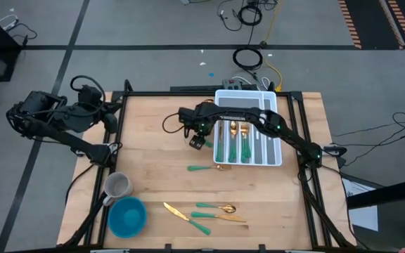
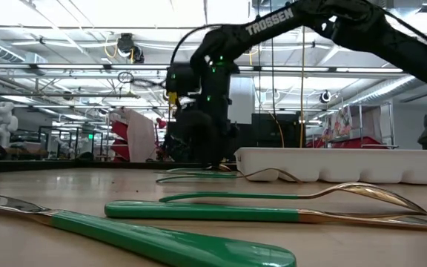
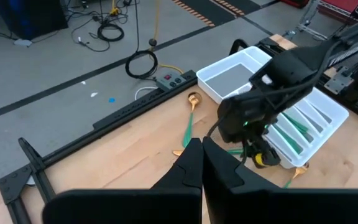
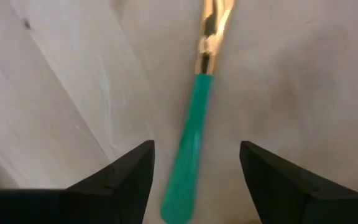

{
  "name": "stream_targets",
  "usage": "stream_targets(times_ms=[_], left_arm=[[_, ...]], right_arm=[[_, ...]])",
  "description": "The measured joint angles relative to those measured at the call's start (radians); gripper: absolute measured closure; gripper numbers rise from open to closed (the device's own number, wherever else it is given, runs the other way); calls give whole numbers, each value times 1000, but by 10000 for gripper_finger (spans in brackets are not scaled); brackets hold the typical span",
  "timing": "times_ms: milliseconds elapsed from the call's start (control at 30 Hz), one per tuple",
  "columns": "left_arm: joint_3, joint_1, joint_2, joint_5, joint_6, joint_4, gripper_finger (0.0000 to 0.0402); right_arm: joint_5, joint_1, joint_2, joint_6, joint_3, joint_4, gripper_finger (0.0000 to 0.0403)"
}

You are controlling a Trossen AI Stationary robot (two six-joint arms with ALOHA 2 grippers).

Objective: Sort silverware
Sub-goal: Put the top green table knife into the white cutlery tray

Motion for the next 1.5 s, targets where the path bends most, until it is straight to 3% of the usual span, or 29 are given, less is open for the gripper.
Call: stream_targets(times_ms=[133,400,767,967,1200,1500], left_arm=[[0,0,0,0,0,0,401],[0,0,0,2,0,-1,401],[0,0,0,2,0,-6,401],[0,0,0,1,-2,-24,401],[0,0,-1,0,-2,-28,401],[0,0,-1,-5,-1,-30,401]], right_arm=[[58,-6,-14,-40,32,23,178],[39,-16,-4,-89,30,91,178],[46,8,81,-96,36,35,186],[23,23,118,-141,40,5,251],[4,26,118,-157,38,-1,387],[2,28,129,-105,108,-51,400]])
